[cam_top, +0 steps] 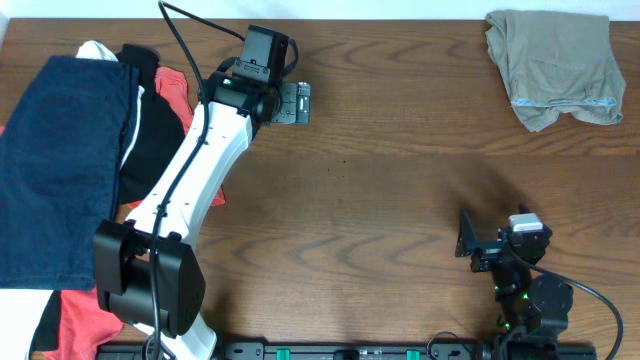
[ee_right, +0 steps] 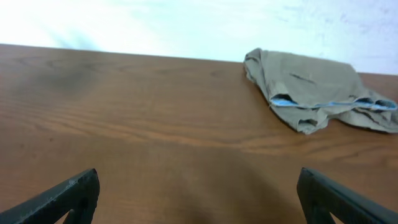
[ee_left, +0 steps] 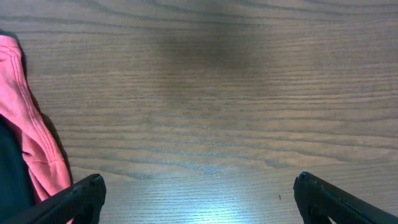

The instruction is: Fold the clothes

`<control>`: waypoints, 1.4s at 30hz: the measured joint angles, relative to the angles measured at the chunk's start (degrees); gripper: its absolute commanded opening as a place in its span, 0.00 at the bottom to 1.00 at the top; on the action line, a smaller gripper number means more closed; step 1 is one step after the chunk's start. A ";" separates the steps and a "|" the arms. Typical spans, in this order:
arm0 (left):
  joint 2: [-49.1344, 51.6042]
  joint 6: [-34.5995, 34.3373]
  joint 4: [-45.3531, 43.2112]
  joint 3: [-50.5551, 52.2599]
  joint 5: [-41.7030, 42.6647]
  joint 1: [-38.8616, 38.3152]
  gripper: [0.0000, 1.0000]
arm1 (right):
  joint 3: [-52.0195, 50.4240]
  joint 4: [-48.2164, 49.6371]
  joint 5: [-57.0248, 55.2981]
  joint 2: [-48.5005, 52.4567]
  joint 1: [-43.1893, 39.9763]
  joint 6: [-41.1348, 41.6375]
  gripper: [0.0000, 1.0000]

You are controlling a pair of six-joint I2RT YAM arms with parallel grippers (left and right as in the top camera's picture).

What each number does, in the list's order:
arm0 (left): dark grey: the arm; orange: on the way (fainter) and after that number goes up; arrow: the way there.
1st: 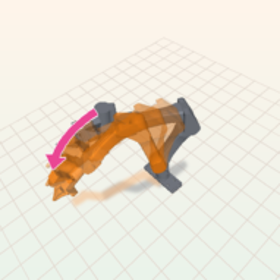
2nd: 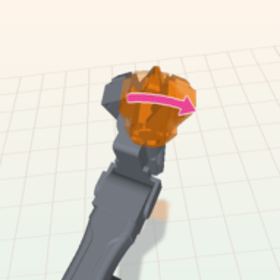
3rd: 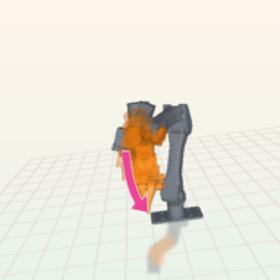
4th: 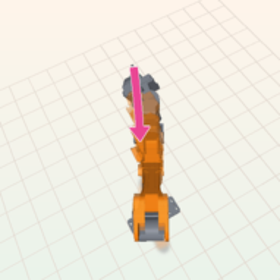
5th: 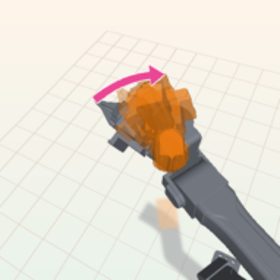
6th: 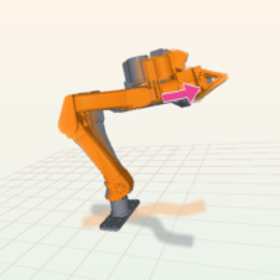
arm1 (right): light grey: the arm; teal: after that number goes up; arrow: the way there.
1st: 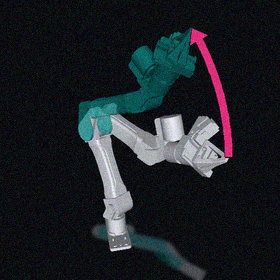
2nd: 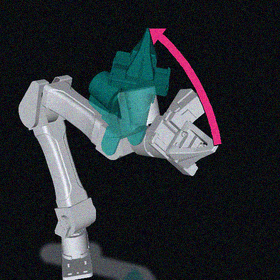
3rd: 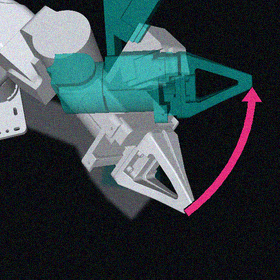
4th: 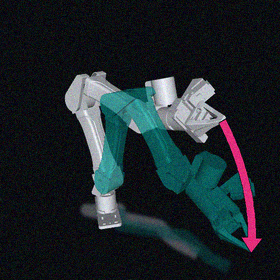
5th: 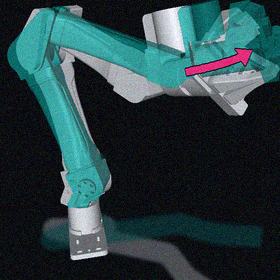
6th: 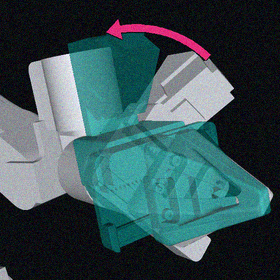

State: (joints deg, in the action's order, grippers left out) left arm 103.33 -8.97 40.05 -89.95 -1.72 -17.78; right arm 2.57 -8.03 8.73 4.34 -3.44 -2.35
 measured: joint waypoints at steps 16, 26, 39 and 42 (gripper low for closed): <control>0.00 0.00 0.00 0.00 0.00 0.00 0.98 | -0.02 0.61 -0.22 -3.63 1.86 0.00 0.99; 0.00 0.00 0.00 0.02 0.00 0.00 0.98 | -0.02 0.61 -0.22 -3.63 1.86 0.00 0.99; 0.00 0.00 0.04 0.02 -0.09 0.00 0.98 | -0.02 0.61 -0.22 -3.63 1.86 0.00 0.99; 0.00 0.02 0.04 0.04 -1.44 0.00 0.98 | -0.02 0.61 -0.22 -3.63 1.86 0.00 0.99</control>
State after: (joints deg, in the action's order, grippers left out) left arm 103.33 -8.95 40.10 -89.91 -3.16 -17.78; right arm 2.55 -7.42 8.51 0.71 -1.58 -2.35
